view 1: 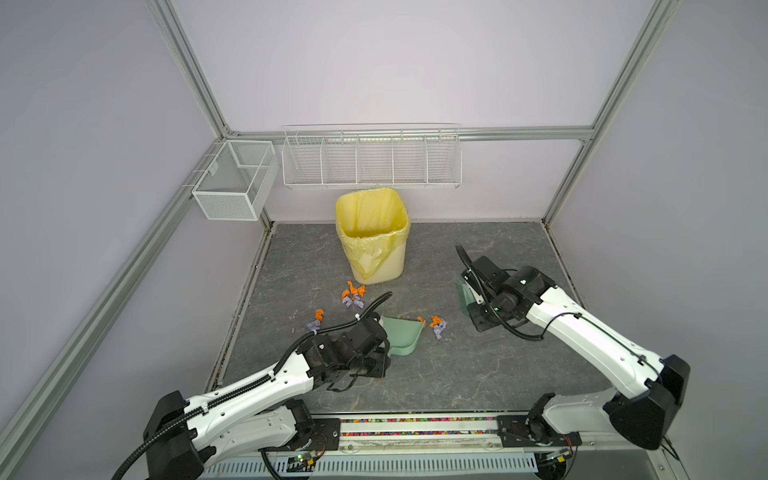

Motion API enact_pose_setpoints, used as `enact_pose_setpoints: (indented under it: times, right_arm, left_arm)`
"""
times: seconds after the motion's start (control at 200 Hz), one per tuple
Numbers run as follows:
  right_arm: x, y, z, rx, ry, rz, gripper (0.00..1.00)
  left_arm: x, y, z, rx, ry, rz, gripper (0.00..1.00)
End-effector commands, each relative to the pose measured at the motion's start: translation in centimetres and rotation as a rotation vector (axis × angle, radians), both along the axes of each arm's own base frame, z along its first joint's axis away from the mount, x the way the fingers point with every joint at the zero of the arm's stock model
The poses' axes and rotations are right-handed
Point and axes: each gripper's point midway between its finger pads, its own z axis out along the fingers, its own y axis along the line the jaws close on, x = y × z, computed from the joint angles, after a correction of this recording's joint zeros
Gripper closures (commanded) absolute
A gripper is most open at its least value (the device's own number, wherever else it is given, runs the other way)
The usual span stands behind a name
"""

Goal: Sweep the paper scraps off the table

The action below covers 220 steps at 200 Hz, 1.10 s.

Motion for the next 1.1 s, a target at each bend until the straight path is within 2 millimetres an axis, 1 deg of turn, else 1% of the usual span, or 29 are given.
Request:
enact_pose_setpoints:
  times: [0.0,0.125,0.235,0.37,0.61,0.77,0.875,0.945,1.095]
  right_arm:
    - [0.7,-0.3,0.5,-0.037,-0.008,0.013,0.93]
    - [0.9,-0.1,0.2,-0.044,0.009,0.018,0.93]
    - [0.8,0.6,-0.2,-0.027,0.035,0.037,0.93]
    - [1.1,1.0,-0.3,-0.026,0.048,0.042,0.93]
    - [1.2,1.5,-1.0,-0.017,0.070,0.047,0.93]
    - [1.3,1.6,-1.3,-0.033,0.082,0.055,0.93]
    - [1.1,1.9,-1.4,-0.018,0.102,0.055,0.93]
    - [1.2,2.1,-1.5,-0.014,0.108,0.057,0.93]
    - [1.3,2.1,-1.6,-0.027,0.116,0.062,0.93]
  left_arm:
    - [-0.1,-0.2,0.1,-0.006,-0.021,-0.004,1.00]
    - [-0.4,-0.4,0.1,0.007,-0.035,-0.022,1.00]
    - [-0.5,-0.3,-0.2,0.038,-0.043,-0.027,1.00]
    - [-0.9,-0.7,-0.2,0.072,-0.056,-0.063,1.00]
    - [-1.7,-1.3,-0.9,0.102,-0.052,-0.108,1.00]
    - [-1.8,-1.3,-1.1,0.135,-0.070,-0.134,1.00]
    - [-1.5,-0.8,-0.6,0.218,-0.146,-0.156,1.00]
    - [-1.3,-0.8,-0.5,0.238,-0.165,-0.169,1.00]
    - [-1.6,-1.1,-1.3,0.242,-0.149,-0.187,1.00]
